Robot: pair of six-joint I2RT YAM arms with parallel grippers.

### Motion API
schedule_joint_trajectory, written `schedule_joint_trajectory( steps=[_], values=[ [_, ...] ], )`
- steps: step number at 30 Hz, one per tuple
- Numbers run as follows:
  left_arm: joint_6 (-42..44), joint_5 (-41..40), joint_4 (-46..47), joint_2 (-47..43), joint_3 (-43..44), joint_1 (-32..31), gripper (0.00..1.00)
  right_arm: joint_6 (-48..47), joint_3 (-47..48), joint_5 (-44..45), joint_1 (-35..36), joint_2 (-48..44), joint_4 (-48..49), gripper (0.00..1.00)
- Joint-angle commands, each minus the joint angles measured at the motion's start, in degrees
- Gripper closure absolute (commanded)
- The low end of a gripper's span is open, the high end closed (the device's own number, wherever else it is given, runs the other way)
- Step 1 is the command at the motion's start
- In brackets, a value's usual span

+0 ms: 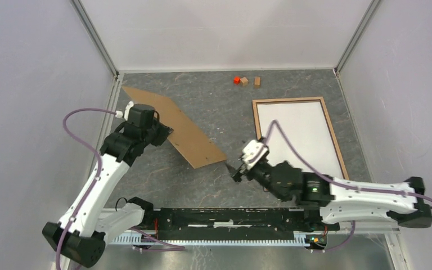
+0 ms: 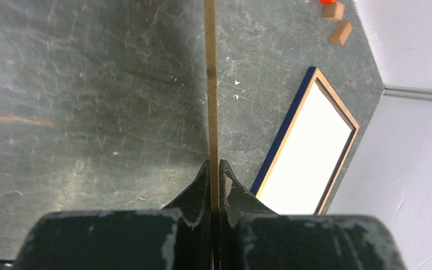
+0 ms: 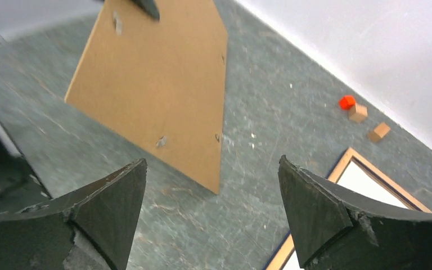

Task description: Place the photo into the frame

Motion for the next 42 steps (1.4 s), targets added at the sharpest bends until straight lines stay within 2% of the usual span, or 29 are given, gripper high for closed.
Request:
schedule_joint_trajectory(
  steps=[1,4,6,10,12,14,16,20,26,34,38,42],
  values=[
    [17.6,2.1,13.3,-9.0,-0.1,0.9,0.98,3.9,7.5,-4.7,0.3,-9.4,-12.3,0.08],
    [24.0,9.7,24.3,-13.3,-1.8,1.0,0.98,1.6,9.3,0.4,0.4,-13.0,-11.2,0.08],
    [25.3,18.9,30.8,-12.9,-1.8,0.9,0.98,1.1,9.4,7.8,0.4,-14.8,-10.5,0.08],
    [14.6,32.4,45.3,-7.8,-4.6,0.9,0.98,0.0,7.4,13.8,0.4,-18.5,-5.6,0.09],
    [6.6,34.7,55.6,-4.9,-9.0,0.7,0.98,-1.0,5.6,14.6,0.4,-20.5,-2.2,0.10],
    [-0.6,33.8,67.5,-1.6,-14.1,-1.2,0.98,-1.9,4.6,15.1,0.4,-22.0,-0.4,0.10],
    [-2.6,30.6,75.6,3.0,-16.0,-6.2,0.98,-2.6,4.8,16.3,0.4,-22.2,-0.4,0.10],
    [-0.7,20.5,82.4,13.6,-15.4,-17.7,0.98,-0.8,6.3,19.2,0.4,-21.3,-4.7,0.11],
    [-5.1,14.9,92.3,31.5,-11.6,-25.2,0.98,1.8,5.6,20.7,0.4,-22.3,-6.8,0.11],
    [-9.8,11.3,96.1,45.2,-6.2,-28.7,0.98,2.1,5.7,22.0,0.4,-24.3,-9.1,0.12],
    [-14.4,13.6,100.1,51.6,-3.3,-29.3,0.98,2.7,5.1,22.2,0.4,-24.9,-9.6,0.12],
    [-14.5,15.2,100.1,54.5,-0.8,-30.4,0.98,3.0,4.5,22.7,0.4,-25.4,-10.2,0.12]
  ],
)
